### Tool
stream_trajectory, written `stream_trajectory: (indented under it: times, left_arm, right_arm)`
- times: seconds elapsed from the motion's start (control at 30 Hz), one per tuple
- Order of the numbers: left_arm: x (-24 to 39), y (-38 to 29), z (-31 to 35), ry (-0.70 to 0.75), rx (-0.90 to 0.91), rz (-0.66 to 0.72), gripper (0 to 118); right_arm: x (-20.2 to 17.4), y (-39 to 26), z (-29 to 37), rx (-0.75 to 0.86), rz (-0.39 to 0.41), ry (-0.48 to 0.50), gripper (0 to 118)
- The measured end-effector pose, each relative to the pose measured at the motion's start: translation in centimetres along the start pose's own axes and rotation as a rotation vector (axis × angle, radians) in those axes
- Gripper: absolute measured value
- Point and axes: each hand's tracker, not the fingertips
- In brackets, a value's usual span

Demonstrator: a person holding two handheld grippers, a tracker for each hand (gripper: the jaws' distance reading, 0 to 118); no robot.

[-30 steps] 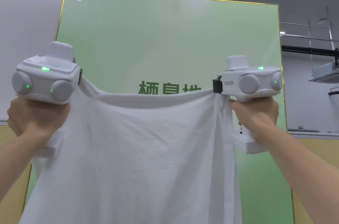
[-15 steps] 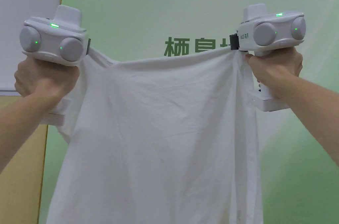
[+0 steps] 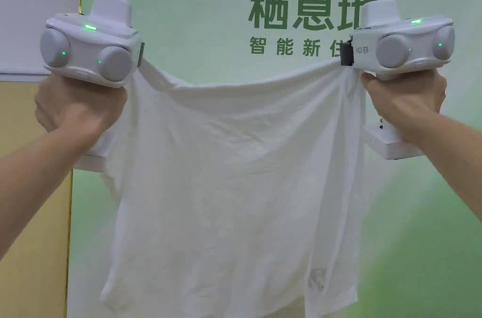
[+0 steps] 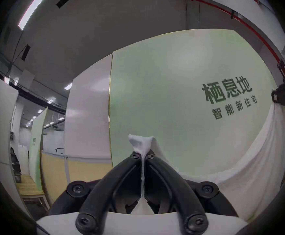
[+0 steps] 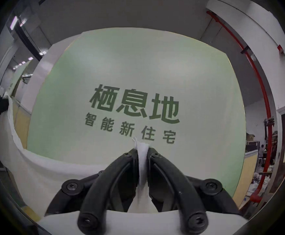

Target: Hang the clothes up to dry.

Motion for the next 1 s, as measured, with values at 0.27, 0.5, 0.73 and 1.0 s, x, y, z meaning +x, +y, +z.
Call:
stream_trajectory:
  times: [0.27,0.5,0.73,1.0]
  left_arm:
    - [-0.4,-3.9,10.7,-0.063,-0.053,0.003,0]
    - [-0.3,-8.9,23.9,-0.145,-0.132,-0.055,0]
    - [1.8,-13.4,37.2,-0.282,-0.223,-0.086,0]
    - [3.6,-19.3,49.9,-0.448,-0.482,0.221,0]
  right_arm:
    - [0.8,-5.5,8.7,-0.050,0.045,0.093,11]
    - [2.2,-13.1,19.9,-0.169,-0.035,0.131,12]
    - [2.5,-17.6,31.9,-0.237,-0.032,0.215,12]
    - [2.0,-24.9,45.0,-0.463,-0.110,0.280,12]
